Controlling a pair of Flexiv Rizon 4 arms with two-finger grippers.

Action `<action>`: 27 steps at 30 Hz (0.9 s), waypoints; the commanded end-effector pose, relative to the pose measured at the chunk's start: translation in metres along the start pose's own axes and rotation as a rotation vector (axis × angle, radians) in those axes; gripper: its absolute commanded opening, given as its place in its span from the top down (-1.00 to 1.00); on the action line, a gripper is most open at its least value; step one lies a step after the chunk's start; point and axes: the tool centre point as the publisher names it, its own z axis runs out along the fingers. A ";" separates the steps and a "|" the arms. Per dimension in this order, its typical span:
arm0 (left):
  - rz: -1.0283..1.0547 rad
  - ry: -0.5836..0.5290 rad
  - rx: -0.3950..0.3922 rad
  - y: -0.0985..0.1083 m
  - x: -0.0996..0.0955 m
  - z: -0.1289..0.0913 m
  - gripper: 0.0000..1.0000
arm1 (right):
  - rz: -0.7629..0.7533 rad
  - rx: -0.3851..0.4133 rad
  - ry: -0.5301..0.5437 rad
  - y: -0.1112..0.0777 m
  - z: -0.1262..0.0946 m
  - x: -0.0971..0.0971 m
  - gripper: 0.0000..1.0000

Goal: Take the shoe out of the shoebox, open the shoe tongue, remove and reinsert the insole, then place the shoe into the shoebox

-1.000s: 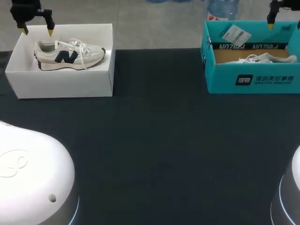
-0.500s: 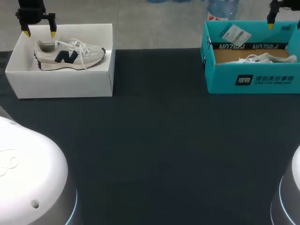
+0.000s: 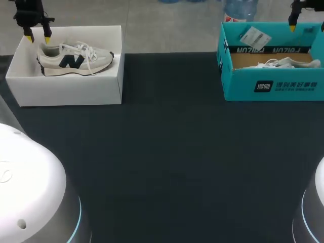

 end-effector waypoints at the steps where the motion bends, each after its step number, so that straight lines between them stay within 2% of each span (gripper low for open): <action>1: 0.010 -0.010 0.042 0.009 0.004 0.008 -0.11 | 0.000 -0.001 0.000 -0.001 0.000 0.000 -1.00; 2: 0.012 -0.011 0.043 0.009 0.004 0.009 0.02 | 0.000 -0.001 0.000 -0.001 0.000 0.000 -1.00; 4: 0.014 -0.018 0.048 0.010 0.006 0.011 0.07 | 0.000 -0.001 0.000 -0.001 0.000 0.000 -1.00; 14: 0.008 -0.039 0.065 0.018 0.015 0.025 0.05 | 0.000 -0.001 0.000 -0.001 0.000 0.000 -1.00; 27: -0.011 -0.052 0.096 0.031 0.014 0.045 0.05 | 0.000 -0.001 0.000 -0.001 0.000 0.000 -1.00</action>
